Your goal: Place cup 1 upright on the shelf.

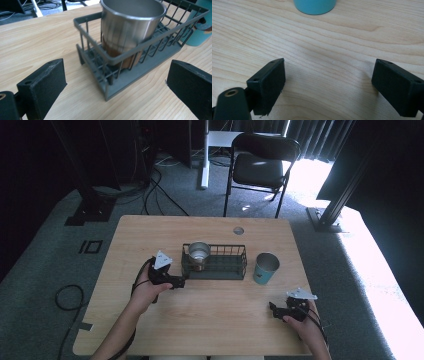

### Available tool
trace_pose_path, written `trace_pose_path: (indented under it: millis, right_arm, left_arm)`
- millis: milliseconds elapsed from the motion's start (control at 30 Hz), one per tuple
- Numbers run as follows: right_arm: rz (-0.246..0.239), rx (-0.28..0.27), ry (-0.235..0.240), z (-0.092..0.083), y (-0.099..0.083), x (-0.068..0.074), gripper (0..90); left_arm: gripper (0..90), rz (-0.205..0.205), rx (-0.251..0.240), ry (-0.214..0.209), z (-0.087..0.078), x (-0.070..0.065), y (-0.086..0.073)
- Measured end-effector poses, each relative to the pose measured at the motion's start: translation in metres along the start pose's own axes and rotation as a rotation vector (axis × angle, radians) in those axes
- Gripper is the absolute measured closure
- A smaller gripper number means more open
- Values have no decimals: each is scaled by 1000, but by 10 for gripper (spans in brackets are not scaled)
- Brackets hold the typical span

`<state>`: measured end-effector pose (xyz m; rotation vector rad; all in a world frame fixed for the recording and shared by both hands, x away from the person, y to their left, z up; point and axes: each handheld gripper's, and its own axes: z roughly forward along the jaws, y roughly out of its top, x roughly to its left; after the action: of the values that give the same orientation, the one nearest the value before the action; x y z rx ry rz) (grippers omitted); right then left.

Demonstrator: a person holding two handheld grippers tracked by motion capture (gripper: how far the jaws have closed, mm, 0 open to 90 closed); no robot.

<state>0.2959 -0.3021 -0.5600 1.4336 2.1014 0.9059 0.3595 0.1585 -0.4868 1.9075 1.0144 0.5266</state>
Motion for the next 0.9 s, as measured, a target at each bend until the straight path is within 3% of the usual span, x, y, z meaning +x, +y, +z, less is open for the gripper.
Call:
trace_pose_path:
  millis: [233, 700, 900]
  right_arm:
    - [0, 0, 0, 0, 0, 0, 112]
    - [0, 0, 0, 0, 0, 0, 112]
    - [0, 0, 0, 0, 0, 0, 112]
  left_arm:
    - [29, -15, 20, 27, -11, 8, -18]
    - [29, -44, 49, 38, -29, 15, -48]
    - [29, -85, 66, 45, -38, 21, -63]
